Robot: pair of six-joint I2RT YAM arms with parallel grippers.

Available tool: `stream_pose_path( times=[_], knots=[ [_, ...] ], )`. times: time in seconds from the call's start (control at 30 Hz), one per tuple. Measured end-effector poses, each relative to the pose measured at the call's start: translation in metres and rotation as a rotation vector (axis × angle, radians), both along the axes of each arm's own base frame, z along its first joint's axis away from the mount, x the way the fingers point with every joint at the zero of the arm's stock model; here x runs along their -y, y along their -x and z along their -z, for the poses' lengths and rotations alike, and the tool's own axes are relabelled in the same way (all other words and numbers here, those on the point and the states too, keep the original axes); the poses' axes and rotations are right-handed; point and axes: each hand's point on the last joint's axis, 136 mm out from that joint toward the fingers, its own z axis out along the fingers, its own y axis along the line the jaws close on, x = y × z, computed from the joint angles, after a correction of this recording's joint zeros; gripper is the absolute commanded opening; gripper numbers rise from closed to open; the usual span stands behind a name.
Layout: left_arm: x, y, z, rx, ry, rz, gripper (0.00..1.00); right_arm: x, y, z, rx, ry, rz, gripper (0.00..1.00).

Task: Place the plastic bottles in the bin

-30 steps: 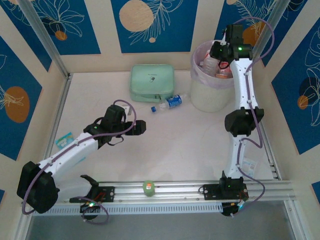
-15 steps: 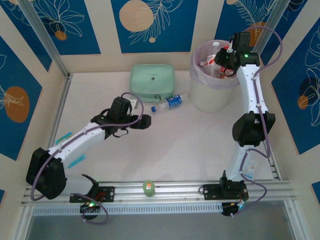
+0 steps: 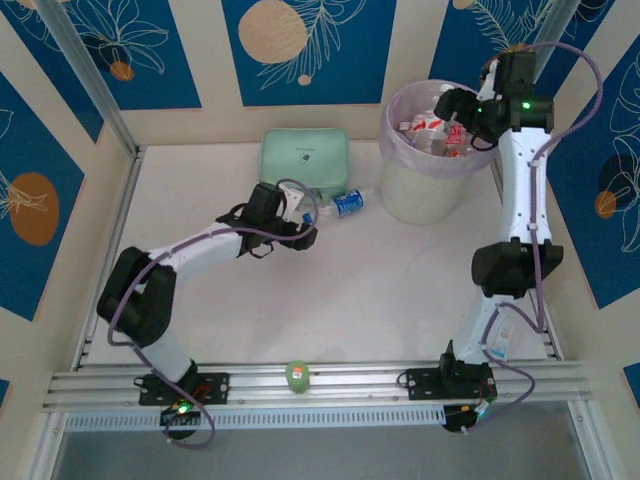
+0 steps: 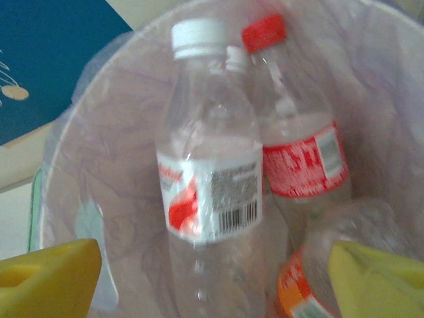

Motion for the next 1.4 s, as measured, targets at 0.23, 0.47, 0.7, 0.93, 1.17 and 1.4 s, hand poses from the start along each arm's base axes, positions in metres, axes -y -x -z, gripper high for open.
stream_pose_path(
  times=[0.23,0.47,0.7,0.93,1.17,1.4],
  knots=[
    [0.015,-0.027,0.027,0.031,-0.059,0.053,0.9,-0.021,0.06,-0.011,0.038,-0.101,-0.065,0.89],
    [0.026,-0.047,0.045,0.046,-0.071,0.065,0.97,-0.034,0.089,-0.013,0.077,-0.179,-0.116,0.89],
    [0.039,-0.07,0.066,0.041,-0.089,0.064,0.84,-0.034,0.107,0.012,0.039,-0.225,-0.122,0.89],
    [0.043,-0.075,0.069,0.034,-0.098,0.079,0.45,-0.042,0.131,0.019,0.038,-0.264,-0.15,0.89],
    [0.046,-0.064,0.071,0.032,-0.075,0.109,0.19,-0.043,0.145,0.02,0.051,-0.286,-0.143,0.88],
    [0.031,-0.034,0.061,-0.013,-0.05,0.097,0.16,-0.045,0.162,0.011,0.089,-0.31,-0.139,0.87]
  ],
)
